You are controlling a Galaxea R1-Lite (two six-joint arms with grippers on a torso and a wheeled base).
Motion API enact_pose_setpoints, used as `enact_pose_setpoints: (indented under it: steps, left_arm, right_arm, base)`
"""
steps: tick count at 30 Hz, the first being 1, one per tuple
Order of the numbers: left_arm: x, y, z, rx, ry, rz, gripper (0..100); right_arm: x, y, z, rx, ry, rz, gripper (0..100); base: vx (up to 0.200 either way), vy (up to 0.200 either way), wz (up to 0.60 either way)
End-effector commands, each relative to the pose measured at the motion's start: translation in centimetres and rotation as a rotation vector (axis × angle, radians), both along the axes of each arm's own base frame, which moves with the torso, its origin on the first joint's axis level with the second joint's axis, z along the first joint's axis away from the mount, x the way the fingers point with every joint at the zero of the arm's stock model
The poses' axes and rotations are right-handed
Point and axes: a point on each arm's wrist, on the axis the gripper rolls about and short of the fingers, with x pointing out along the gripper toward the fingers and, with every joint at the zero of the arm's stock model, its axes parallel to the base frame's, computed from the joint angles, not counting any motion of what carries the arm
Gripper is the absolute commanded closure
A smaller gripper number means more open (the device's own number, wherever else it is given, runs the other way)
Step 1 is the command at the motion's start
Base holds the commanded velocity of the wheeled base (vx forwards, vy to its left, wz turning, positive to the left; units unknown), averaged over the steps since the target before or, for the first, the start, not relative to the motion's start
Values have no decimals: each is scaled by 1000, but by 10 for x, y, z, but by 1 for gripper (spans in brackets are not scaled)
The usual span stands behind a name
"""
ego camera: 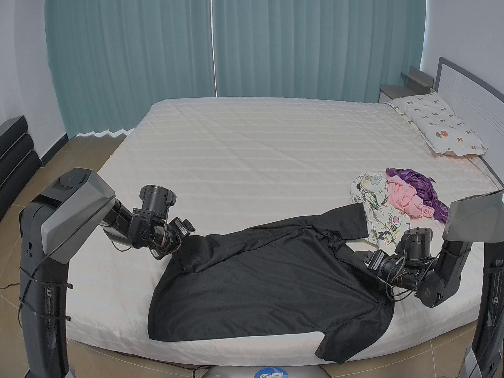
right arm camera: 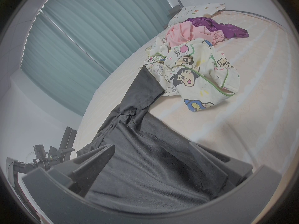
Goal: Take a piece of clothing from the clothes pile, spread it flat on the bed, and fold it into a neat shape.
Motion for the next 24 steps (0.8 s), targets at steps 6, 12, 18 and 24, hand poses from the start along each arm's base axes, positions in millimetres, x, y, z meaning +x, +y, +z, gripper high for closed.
enact_pose_setpoints:
  steps: [6, 12, 18, 24]
  left_arm:
    - [11, -5, -15, 10, 1, 6, 100]
    - [23, 7, -3, 38, -58, 76, 100]
    - [40, 21, 23, 35, -144, 113, 100]
    - [20, 27, 27, 7, 3, 19, 100]
  right_arm:
    - [0, -1, -1, 0, 1, -2, 0]
    - [0, -1, -1, 0, 1, -3, 0]
    - [0, -1, -1, 0, 3, -3, 0]
    - [0, -2, 0, -1, 2, -6, 0]
  base:
    - [0, 0, 0]
    - [0, 0, 0]
    - [0, 0, 0]
    - [0, 0, 0]
